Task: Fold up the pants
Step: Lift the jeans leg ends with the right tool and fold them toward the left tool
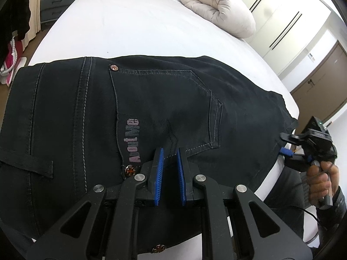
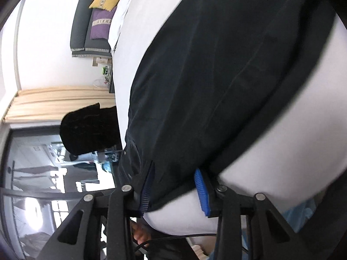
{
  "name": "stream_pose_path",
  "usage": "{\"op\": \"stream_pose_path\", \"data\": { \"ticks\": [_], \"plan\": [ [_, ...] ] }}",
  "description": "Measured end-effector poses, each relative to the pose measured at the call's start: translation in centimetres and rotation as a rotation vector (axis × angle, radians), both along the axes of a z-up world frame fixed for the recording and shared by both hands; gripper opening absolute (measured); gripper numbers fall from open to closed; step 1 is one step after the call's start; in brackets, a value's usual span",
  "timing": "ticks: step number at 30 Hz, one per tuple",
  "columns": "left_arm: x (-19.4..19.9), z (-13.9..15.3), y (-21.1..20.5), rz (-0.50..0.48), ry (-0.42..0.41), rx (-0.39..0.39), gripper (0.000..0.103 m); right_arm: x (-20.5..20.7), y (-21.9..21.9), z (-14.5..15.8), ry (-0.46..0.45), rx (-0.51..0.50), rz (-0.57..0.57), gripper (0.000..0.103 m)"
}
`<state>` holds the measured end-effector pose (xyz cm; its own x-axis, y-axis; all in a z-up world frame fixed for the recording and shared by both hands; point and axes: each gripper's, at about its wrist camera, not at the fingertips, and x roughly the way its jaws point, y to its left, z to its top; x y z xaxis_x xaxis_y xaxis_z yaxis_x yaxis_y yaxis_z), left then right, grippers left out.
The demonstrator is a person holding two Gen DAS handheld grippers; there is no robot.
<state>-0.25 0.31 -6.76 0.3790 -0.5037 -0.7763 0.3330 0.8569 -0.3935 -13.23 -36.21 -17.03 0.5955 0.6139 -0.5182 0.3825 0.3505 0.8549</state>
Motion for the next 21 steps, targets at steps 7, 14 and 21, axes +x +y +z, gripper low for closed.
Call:
{"op": "stream_pose_path", "data": {
  "ticks": [7, 14, 21],
  "plan": [
    [-0.3, 0.0, -0.3, -0.038, 0.0, 0.048, 0.012, -2.2, 0.6, 0.3, -0.046, -0.134, -0.004, 0.001],
    [-0.4, 2.1, -2.3, -0.041, -0.055, 0.127, 0.012, -2.1, -1.1, 0.4, -0.076, -0.088, -0.03, 0.013],
    [-0.2, 3.0, -10.8, -0.261, -0.085, 0.144, 0.012, -3.9, -8.3, 0.6, -0.081, -0.123, -0.248, 0.003]
  ]
}}
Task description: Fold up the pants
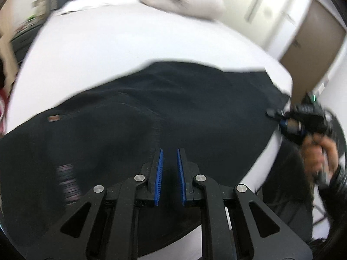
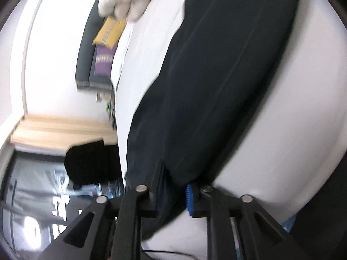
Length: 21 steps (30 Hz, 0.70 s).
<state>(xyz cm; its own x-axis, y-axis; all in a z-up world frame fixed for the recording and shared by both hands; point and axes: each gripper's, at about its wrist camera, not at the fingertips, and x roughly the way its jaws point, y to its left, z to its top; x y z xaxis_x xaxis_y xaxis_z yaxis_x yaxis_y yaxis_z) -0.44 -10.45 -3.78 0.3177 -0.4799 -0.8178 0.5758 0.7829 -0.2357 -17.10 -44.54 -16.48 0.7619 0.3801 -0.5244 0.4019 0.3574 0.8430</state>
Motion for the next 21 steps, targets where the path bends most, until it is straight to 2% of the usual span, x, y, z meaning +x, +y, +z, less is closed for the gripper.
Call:
{"op": "stream_pose_path", "data": {
  "ticks": [2, 3, 4, 6, 7, 8, 9, 10, 11, 12, 13, 15, 17, 18, 19, 20, 21],
  "plan": [
    [-0.2, -2.0, -0.9, -0.02, 0.055, 0.039, 0.012, -1.0, -1.1, -0.8, -0.008, 0.037, -0.03, 0.0],
    [-0.4, -2.2, -0.7, -0.006, 0.054, 0.023, 0.012, -1.5, -1.5, -1.1, -0.015, 0.058, -0.035, 0.0],
    [-0.4, -2.1, -0.3, 0.0, 0.06, 0.002, 0.012, -2.1, -1.7, -0.8, -0.015, 0.051, -0.034, 0.0],
    [-0.1, -1.5, 0.1, 0.004, 0.07, -0.011, 0.012, -3.2, -2.3, 0.6, 0.008, -0.003, -0.041, 0.006],
    [0.0, -1.0, 0.3, 0.013, 0.061, -0.018, 0.012, -3.6, -2.7, 1.4, 0.035, -0.043, -0.051, 0.016],
    [0.2, -0.7, 0.7, 0.017, 0.053, -0.03, 0.012, -4.1, -3.2, 2.8, 0.071, -0.115, -0.081, 0.03],
    [0.3, -0.2, 0.7, 0.016, 0.046, -0.044, 0.012, -4.5, -3.7, 4.4, 0.087, -0.189, -0.111, 0.032],
    [0.5, 0.2, 0.4, 0.011, 0.04, -0.055, 0.012, -4.4, -4.1, 6.3, 0.056, -0.246, -0.122, 0.032],
    [0.9, 0.5, 0.0, 0.006, 0.035, -0.069, 0.012, -4.0, -4.2, 7.6, 0.004, -0.252, -0.111, 0.032],
    [1.4, 0.6, -0.4, 0.002, 0.036, -0.077, 0.012, -2.7, -3.9, 8.9, -0.071, -0.229, -0.068, 0.032],
    [2.0, 0.6, -1.3, -0.005, 0.043, -0.078, 0.012, -1.5, -3.4, 9.2, -0.108, -0.207, -0.02, 0.032],
    [2.9, 0.8, -3.5, -0.027, 0.035, -0.066, 0.012, 3.1, -1.0, 8.2, -0.159, -0.123, 0.166, 0.032],
    [4.1, 0.4, -5.9, -0.049, 0.021, -0.022, 0.012, 6.5, 0.5, 5.6, -0.081, -0.109, 0.262, 0.027],
    [4.3, 0.0, -6.8, -0.05, 0.024, -0.005, 0.012, 8.4, 0.6, 3.2, 0.016, -0.098, 0.286, 0.025],
    [4.8, -0.7, -7.2, -0.045, 0.04, 0.014, 0.012, 9.4, 0.2, 1.5, 0.084, -0.085, 0.288, 0.011],
    [5.2, -1.4, -7.3, -0.035, 0.064, 0.034, 0.012, 10.1, -0.6, 0.1, 0.115, -0.062, 0.28, 0.0],
    [5.5, -2.1, -7.0, -0.027, 0.083, 0.034, 0.012, 10.8, -2.1, -0.9, 0.088, -0.015, 0.259, 0.0]
  ]
}}
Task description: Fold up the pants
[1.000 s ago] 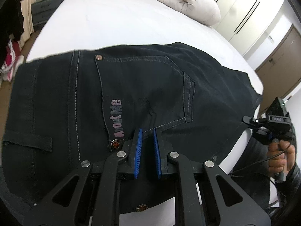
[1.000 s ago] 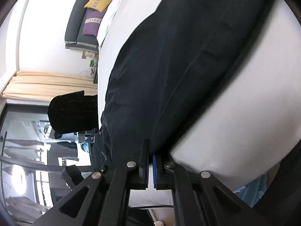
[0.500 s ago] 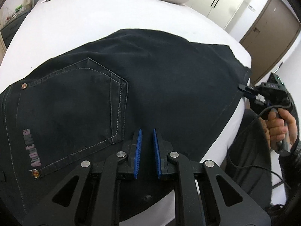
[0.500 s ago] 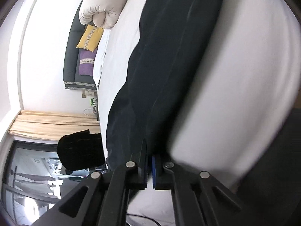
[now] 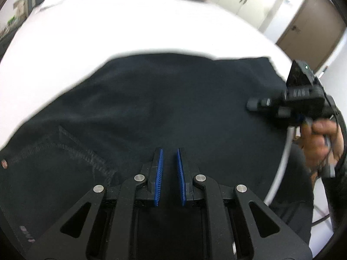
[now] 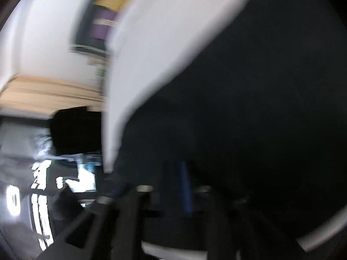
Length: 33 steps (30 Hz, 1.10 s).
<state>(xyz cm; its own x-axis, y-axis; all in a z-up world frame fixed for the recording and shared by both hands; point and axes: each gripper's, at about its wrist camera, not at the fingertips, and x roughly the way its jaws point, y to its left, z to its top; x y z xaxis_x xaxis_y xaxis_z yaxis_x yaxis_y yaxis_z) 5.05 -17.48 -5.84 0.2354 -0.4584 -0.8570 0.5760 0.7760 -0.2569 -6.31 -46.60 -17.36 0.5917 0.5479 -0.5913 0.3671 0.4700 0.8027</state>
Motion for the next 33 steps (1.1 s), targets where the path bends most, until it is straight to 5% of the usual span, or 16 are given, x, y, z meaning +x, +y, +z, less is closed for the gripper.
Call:
{"op": "stream_pose_path", "data": {
  "ticks": [4, 7, 10, 13, 14, 18, 22, 24, 26, 33],
  "plan": [
    [0.2, -0.8, 0.9, 0.029, 0.018, -0.062, 0.012, 2.1, -4.7, 1.2, -0.009, -0.142, -0.097, 0.0],
    [-0.3, -0.9, 0.9, 0.033, -0.005, -0.057, 0.012, 2.9, -9.3, 1.1, -0.013, -0.147, -0.213, 0.0],
    [-0.9, -0.8, 1.2, 0.039, -0.011, -0.061, 0.012, 1.2, -14.1, 2.3, -0.019, -0.237, -0.401, 0.0],
    [-1.2, -0.1, 1.3, 0.06, 0.004, -0.045, 0.012, -2.7, -17.1, 3.5, -0.025, -0.219, -0.621, 0.0],
    [-1.2, 0.6, 1.1, 0.07, 0.008, -0.05, 0.012, -3.5, -16.9, 4.1, -0.046, -0.203, -0.618, 0.009],
    [-1.6, 3.3, -0.9, 0.006, -0.022, -0.141, 0.012, -2.3, -9.4, 5.1, -0.211, -0.036, -0.286, 0.009],
    [0.1, 1.5, -5.8, -0.047, 0.064, -0.204, 0.012, 1.3, 0.9, 2.3, -0.188, 0.082, 0.055, 0.009],
    [0.9, -0.3, -6.3, -0.013, 0.091, -0.157, 0.012, 2.5, 1.6, 0.4, -0.114, 0.046, 0.068, 0.008],
    [1.4, -1.2, -4.5, 0.03, 0.134, -0.198, 0.012, 2.4, -1.0, -1.0, -0.116, 0.07, 0.016, 0.0],
    [2.0, -2.0, 4.8, 0.214, 0.123, -0.221, 0.012, -0.6, -16.1, -0.6, -0.157, -0.031, -0.294, 0.0]
  ]
}}
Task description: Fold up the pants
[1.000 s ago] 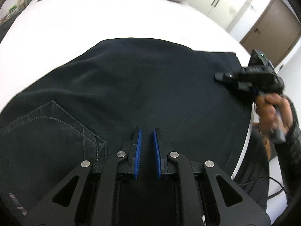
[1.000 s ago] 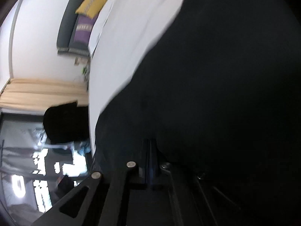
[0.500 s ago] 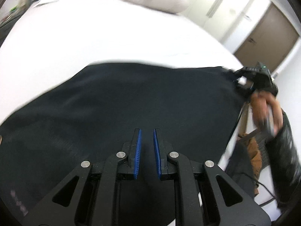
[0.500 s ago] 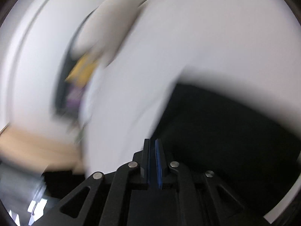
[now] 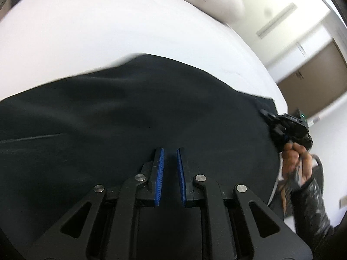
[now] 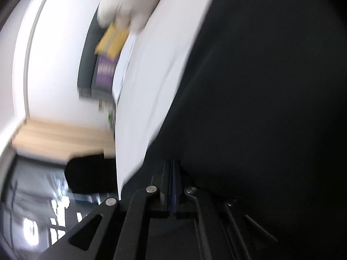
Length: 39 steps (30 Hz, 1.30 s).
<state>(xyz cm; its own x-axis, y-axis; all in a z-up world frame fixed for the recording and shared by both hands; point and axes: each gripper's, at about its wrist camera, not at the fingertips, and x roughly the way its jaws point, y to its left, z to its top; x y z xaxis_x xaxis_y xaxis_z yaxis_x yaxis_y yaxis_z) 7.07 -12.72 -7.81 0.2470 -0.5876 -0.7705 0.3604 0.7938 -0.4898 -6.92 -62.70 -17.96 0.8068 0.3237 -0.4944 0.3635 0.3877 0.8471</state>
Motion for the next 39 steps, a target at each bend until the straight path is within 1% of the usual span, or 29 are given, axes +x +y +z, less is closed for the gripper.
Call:
{"op": "stream_pose_path", "data": {
  "ticks": [3, 5, 8, 9, 10, 11, 12, 13, 14, 16, 18, 19, 21, 22, 23, 24, 25, 26, 27, 29, 30, 31, 33, 34, 35, 36, 37, 38, 39],
  "plan": [
    [-0.6, 0.0, 3.3, 0.061, -0.024, 0.016, 0.012, 0.7, -3.7, 1.6, 0.042, -0.17, -0.037, 0.0],
    [-1.1, 0.3, 4.8, 0.087, -0.043, 0.028, 0.012, 1.6, -5.7, 2.7, 0.1, -0.229, -0.079, 0.0],
    [-2.1, 0.9, 6.2, 0.116, -0.074, 0.057, 0.012, 1.1, -7.6, 4.9, 0.173, -0.308, -0.221, 0.0],
    [-2.4, 1.0, 6.5, 0.127, -0.079, 0.065, 0.012, 0.0, -7.8, 6.2, 0.186, -0.328, -0.277, 0.005],
    [-2.7, 1.3, 6.9, 0.143, -0.085, 0.08, 0.012, -0.8, -7.8, 7.0, 0.172, -0.331, -0.291, 0.012],
    [-3.3, 1.3, 6.2, 0.149, -0.084, 0.085, 0.012, -1.6, -7.3, 7.9, 0.135, -0.326, -0.272, 0.013],
    [-3.7, 1.7, 6.0, 0.145, -0.082, 0.069, 0.012, -2.1, -5.8, 8.6, 0.095, -0.315, -0.215, 0.013],
    [-3.8, 1.5, 5.3, 0.135, -0.086, 0.053, 0.012, -2.1, -2.9, 8.9, 0.062, -0.302, -0.136, 0.012],
    [-4.2, 2.2, 4.3, 0.12, -0.089, 0.037, 0.012, -2.1, 0.0, 9.3, 0.028, -0.287, -0.061, 0.013],
    [-3.7, 2.4, 3.2, 0.076, -0.085, -0.012, 0.012, -2.0, 5.6, 8.9, -0.032, -0.21, 0.106, 0.013],
    [-2.8, 2.6, 1.6, 0.03, -0.071, -0.04, 0.012, -1.6, 10.2, 7.8, -0.072, -0.145, 0.235, 0.013],
    [-1.9, 2.5, 1.5, 0.006, -0.067, -0.033, 0.012, 0.0, 11.8, 7.2, -0.07, -0.122, 0.305, 0.013],
    [-1.4, 0.8, 0.9, -0.012, -0.047, 0.05, 0.012, 1.3, 13.9, 5.3, -0.025, -0.136, 0.36, 0.013],
    [-1.1, 0.0, 1.4, 0.0, -0.026, 0.052, 0.012, 2.4, 13.2, 3.8, 0.02, -0.143, 0.347, 0.009],
    [-1.0, -0.4, 2.6, 0.021, -0.002, 0.006, 0.012, 2.8, 11.6, 2.6, 0.03, -0.107, 0.32, 0.0],
    [-1.1, -0.6, 4.2, 0.052, 0.013, -0.027, 0.012, 2.2, 10.1, 2.1, 0.012, -0.06, 0.292, 0.0],
    [-1.3, -0.6, 5.8, 0.079, 0.01, -0.026, 0.012, 1.8, 7.9, 1.8, 0.001, -0.04, 0.238, 0.0],
    [-1.4, -0.5, 7.1, 0.084, 0.006, -0.045, 0.012, 1.8, 6.1, 2.3, 0.009, -0.074, 0.19, 0.0],
    [-1.7, -0.4, 8.4, 0.101, -0.001, -0.042, 0.012, 1.8, 3.9, 2.9, 0.025, -0.126, 0.139, 0.0],
    [-2.5, -0.1, 11.3, 0.144, -0.016, -0.032, 0.012, 0.8, 0.0, 2.7, 0.03, -0.15, 0.035, 0.0],
    [-3.2, 0.0, 12.7, 0.155, -0.027, -0.03, 0.012, -1.6, -2.6, 2.5, 0.026, -0.141, -0.021, 0.0],
    [-3.6, 0.0, 14.1, 0.171, -0.032, -0.029, 0.012, -4.2, -5.1, 2.9, 0.031, -0.144, -0.107, 0.0],
    [-5.3, 0.6, 17.2, 0.214, -0.049, -0.017, 0.012, -6.8, -7.5, 4.2, 0.06, -0.179, -0.214, 0.0],
    [-5.7, 0.7, 18.1, 0.229, -0.057, -0.011, 0.012, -8.2, -8.0, 5.4, 0.073, -0.218, -0.238, 0.005],
    [-6.4, 1.2, 19.3, 0.252, -0.065, -0.003, 0.012, -9.6, -8.0, 7.0, 0.069, -0.264, -0.243, 0.026],
    [-7.0, 2.0, 20.2, 0.275, -0.081, 0.008, 0.012, -10.5, -7.4, 8.1, 0.06, -0.291, -0.248, 0.041],
    [-7.3, 3.0, 21.5, 0.282, -0.097, 0.016, 0.012, -11.8, -6.6, 9.5, 0.031, -0.32, -0.26, 0.065],
    [-7.4, 3.8, 21.8, 0.293, -0.116, 0.033, 0.012, -13.6, -5.7, 10.8, -0.01, -0.352, -0.277, 0.075],
    [-7.7, 4.3, 22.5, 0.297, -0.126, 0.026, 0.012, -13.9, -4.0, 11.4, -0.025, -0.37, -0.288, 0.076]
  ]
}}
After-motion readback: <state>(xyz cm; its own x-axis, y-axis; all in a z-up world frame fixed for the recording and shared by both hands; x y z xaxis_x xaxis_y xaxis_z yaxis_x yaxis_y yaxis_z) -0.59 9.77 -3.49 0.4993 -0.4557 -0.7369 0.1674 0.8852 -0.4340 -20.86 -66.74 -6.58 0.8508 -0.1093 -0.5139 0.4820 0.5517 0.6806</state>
